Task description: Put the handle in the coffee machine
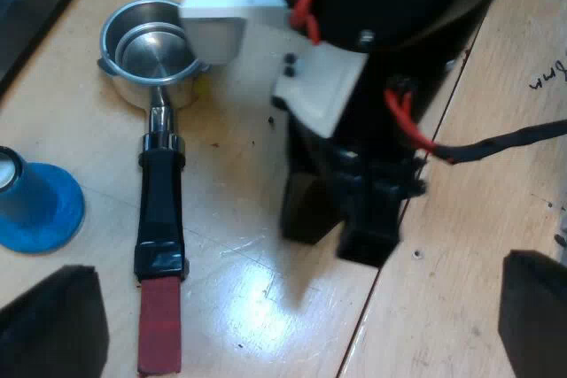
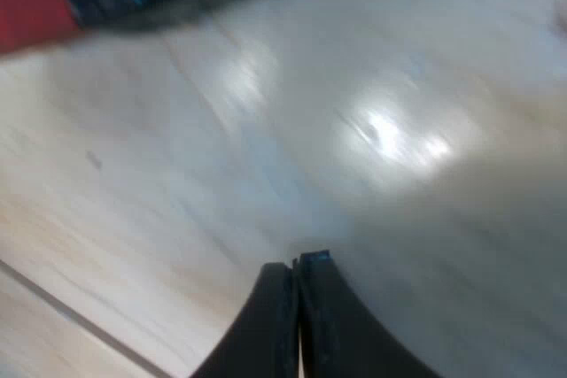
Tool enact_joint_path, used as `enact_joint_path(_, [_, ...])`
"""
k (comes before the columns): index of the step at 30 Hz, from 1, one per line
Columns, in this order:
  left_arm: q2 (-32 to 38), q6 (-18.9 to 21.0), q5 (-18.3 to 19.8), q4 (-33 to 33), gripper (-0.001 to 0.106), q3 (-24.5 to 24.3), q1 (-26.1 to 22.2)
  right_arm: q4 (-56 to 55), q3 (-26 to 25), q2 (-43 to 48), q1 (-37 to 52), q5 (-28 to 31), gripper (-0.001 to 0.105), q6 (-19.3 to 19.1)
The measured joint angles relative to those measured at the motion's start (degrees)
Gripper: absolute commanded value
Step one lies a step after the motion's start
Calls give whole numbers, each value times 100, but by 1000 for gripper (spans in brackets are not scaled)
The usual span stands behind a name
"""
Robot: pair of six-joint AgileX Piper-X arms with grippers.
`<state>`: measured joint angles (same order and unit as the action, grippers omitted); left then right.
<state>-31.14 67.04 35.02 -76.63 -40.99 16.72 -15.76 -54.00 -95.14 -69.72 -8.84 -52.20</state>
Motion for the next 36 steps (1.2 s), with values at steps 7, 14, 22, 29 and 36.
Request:
enact_joint_path(7, [0, -4, -35, 43, 90, 0, 0, -1444, 0, 730, -28, 587, 0, -477])
enact_joint_path(14, [0, -13, -260, 199, 90, 0, 0, -2052, 0, 1709, -28, 1545, 0, -1056])
enact_joint_path(22, [0, -13, -294, 199, 90, 0, 0, -2324, -52, 2471, -28, 2122, 0, -1678])
enact_joint_path(29, [0, -13, -294, 206, 90, 0, 0, -2388, -575, 2770, -28, 2599, 33, -2553])
enact_joint_path(36, [0, -13, -294, 206, 90, 0, 0, -2381, -1011, 2770, -3, 2798, 83, -3181])
